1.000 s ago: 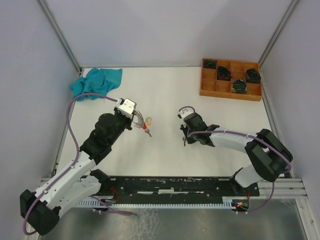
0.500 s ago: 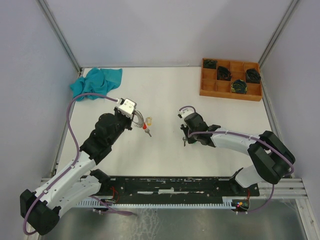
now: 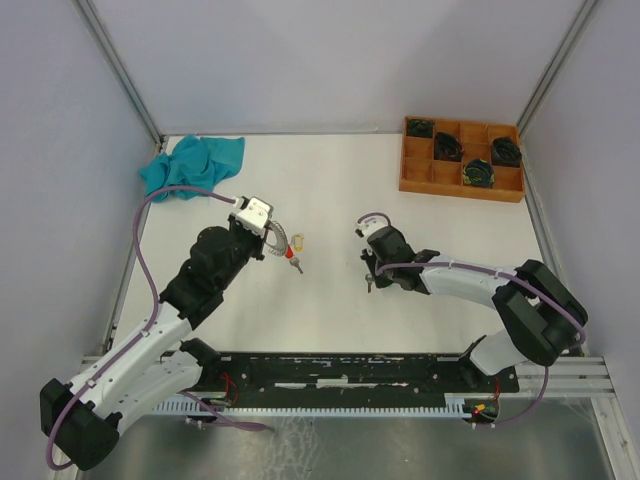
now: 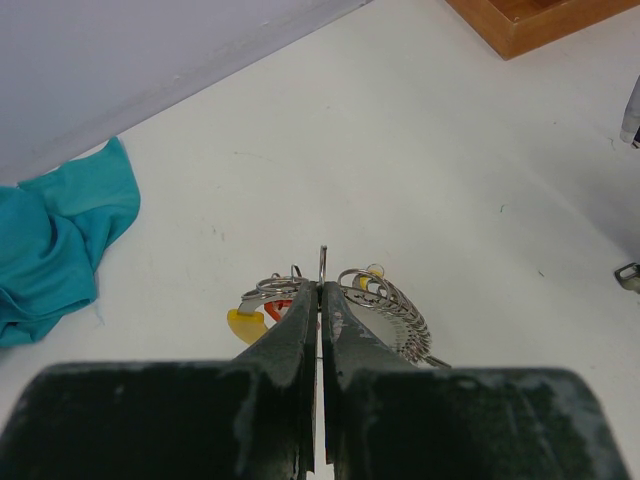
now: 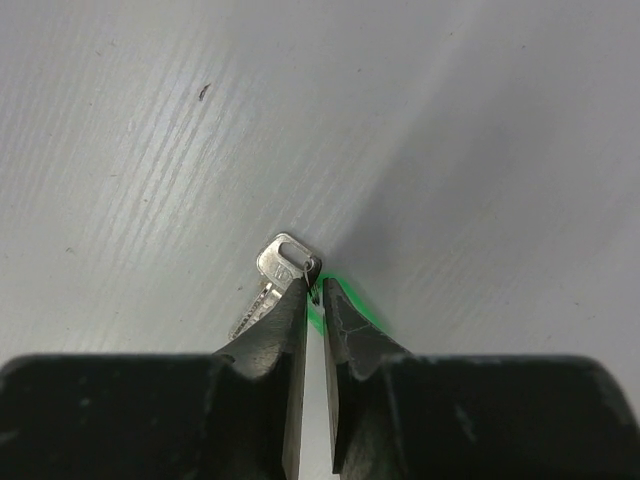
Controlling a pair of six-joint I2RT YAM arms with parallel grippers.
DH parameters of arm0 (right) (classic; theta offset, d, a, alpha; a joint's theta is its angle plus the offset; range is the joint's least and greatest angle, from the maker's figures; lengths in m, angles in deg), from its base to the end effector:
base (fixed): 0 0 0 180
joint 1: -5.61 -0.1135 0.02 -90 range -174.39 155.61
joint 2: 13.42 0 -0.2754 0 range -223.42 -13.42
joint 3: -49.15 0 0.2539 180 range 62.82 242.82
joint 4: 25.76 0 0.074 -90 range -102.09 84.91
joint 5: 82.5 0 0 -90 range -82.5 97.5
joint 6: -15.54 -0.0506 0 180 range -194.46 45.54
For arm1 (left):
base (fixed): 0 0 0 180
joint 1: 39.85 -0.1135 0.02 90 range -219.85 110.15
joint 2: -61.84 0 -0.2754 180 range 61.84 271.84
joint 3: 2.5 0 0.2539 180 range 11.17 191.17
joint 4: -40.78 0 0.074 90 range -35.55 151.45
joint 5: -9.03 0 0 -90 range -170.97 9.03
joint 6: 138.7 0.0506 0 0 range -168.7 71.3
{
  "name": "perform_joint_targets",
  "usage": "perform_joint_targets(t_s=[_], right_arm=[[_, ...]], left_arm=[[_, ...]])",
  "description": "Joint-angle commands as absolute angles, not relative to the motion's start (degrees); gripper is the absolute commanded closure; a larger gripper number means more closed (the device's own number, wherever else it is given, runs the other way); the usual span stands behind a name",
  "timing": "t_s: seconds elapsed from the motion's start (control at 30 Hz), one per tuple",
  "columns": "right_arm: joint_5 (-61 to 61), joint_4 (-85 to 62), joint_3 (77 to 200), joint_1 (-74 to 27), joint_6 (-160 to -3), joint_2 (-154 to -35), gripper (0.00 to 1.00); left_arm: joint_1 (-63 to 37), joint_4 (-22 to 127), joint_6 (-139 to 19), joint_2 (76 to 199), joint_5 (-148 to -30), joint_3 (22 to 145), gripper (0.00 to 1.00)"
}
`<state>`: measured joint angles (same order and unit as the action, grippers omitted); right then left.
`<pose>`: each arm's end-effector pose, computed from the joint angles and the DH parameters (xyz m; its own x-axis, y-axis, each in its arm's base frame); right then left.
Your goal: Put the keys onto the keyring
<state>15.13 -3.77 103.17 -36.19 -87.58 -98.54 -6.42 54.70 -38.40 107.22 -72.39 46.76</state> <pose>0.2196 0.1873 0.1575 -0.7170 -0.3393 -0.6090 -0.4502 0.8923 0.0329 0.1727 -0.1050 0.3051 -0.0677 0.2565 -0.9642 0.4414 0.8744 0.2017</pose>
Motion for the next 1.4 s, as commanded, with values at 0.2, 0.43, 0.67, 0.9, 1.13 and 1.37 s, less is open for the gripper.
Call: perform_joint_targets(t_s=[0.2,0.43,0.67,0.9,1.13,1.37], right_arm=[[15.6,-5.93,102.77,-36.51,-87.29,-99.53,0.83],[15.97,-5.19,102.79,-36.5,-87.12,-98.66,0.87],[15.69,-3.56,103.28,-36.51,-86.49,-96.36,0.96],[12.9,1.65,106.66,-36.5,-82.56,-91.2,0.99],[8.3,6.94,110.3,-36.41,-76.94,-85.21,0.99],[2.9,10.02,113.19,-36.41,-74.98,-80.63,0.99]], left_arm=[[-6.66,50.41,-39.4,107.02,-73.15,47.29,0.97],[-6.71,50.37,-39.34,106.99,-73.15,47.3,0.97],[-6.67,50.15,-39.3,106.95,-73.96,47.14,0.97],[-6.72,49.07,-38.48,106.21,-78.28,46.51,0.97],[-6.7,48.37,-37.2,106.17,-86.96,46.42,0.97],[-6.69,48.48,-36.32,107.85,-96.03,47.68,0.97]])
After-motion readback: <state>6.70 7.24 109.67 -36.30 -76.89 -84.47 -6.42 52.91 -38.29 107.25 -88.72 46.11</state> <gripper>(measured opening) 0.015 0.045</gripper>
